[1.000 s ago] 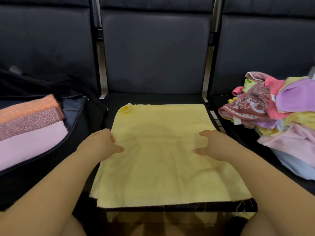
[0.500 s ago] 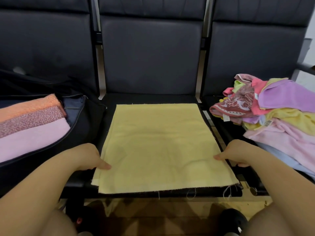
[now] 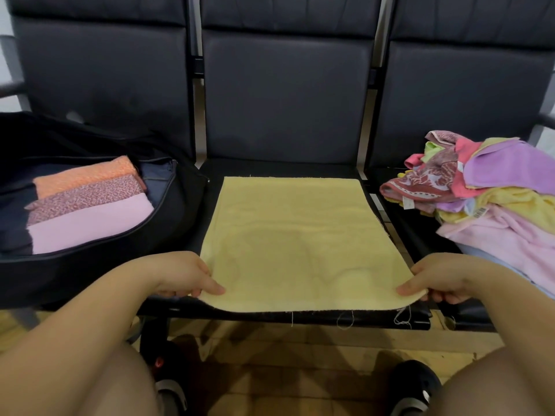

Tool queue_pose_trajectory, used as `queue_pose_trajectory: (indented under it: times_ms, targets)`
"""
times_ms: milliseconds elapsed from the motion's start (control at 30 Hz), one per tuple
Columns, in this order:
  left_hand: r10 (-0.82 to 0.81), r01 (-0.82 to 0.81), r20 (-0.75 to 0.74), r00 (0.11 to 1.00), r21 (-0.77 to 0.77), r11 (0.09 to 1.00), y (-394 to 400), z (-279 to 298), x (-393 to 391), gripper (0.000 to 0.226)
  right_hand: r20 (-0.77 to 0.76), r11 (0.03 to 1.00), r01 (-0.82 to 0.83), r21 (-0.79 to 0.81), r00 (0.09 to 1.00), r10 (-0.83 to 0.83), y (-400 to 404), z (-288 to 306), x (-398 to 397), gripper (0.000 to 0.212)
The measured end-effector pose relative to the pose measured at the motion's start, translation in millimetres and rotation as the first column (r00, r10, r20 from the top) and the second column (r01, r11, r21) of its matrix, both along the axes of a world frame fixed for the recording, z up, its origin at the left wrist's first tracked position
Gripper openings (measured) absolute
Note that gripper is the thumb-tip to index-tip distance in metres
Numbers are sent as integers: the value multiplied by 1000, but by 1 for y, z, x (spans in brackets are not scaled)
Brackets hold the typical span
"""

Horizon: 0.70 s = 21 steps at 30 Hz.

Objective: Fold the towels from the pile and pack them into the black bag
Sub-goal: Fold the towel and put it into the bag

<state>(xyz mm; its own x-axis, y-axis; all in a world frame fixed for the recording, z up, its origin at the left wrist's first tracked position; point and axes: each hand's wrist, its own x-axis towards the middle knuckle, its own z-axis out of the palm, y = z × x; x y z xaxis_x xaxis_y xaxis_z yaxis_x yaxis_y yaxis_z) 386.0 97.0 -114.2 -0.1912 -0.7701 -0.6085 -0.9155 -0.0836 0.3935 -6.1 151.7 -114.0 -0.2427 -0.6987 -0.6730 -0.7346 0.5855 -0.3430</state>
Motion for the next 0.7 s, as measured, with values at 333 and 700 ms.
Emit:
queue_pose_trajectory:
  times_ms: [333,700]
  targets:
    - [305,-596,-738,602,-162,786,-4,11,9,19,438,774,298,-558,898,-30,7,13,-4,10]
    - [245,-256,-154,957,-60,965,-4,-14,11,18,145,871,177,-459,982,-123,0,-13,2,24]
